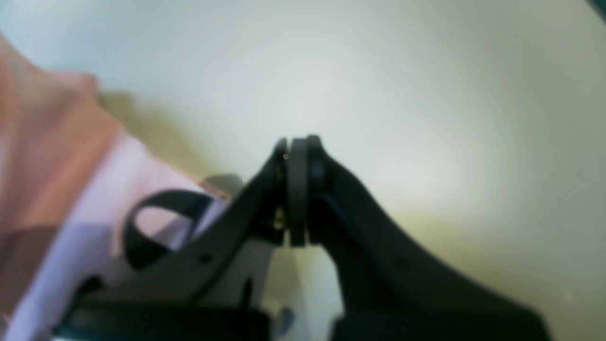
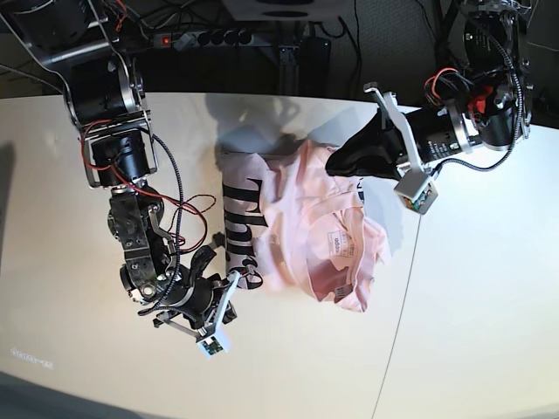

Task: Fold the T-shirt properly
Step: 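Grasp the bundle's sides with both grippers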

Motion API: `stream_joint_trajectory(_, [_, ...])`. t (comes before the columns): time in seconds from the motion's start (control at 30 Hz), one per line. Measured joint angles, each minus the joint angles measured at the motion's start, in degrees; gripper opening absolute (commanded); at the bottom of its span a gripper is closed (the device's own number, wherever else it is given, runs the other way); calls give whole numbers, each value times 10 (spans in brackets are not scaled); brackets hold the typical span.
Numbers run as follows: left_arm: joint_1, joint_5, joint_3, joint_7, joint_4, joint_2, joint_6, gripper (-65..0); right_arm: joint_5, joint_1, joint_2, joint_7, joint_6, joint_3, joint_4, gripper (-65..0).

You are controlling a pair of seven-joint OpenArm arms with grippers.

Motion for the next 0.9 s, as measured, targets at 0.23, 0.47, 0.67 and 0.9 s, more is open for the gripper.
stream_joint_trajectory(0.23, [0, 89, 31, -48, -33, 29, 0, -635, 1, 4, -6, 2, 0, -6, -13, -650])
stream_joint_trajectory(0.47, [-21, 193, 85, -102, -91, 30, 0, -635, 1, 4, -27, 1, 0, -5, -14, -650])
stream_joint_trajectory(0.67, [-52, 207, 85, -111, -142, 30, 0, -635, 2, 3, -56, -3, 2, -6, -20, -650])
stream_joint_trajectory(0.9, [-64, 221, 85, -119, -167, 30, 0, -635, -1, 5, -51, -33, 2, -22, -29, -650])
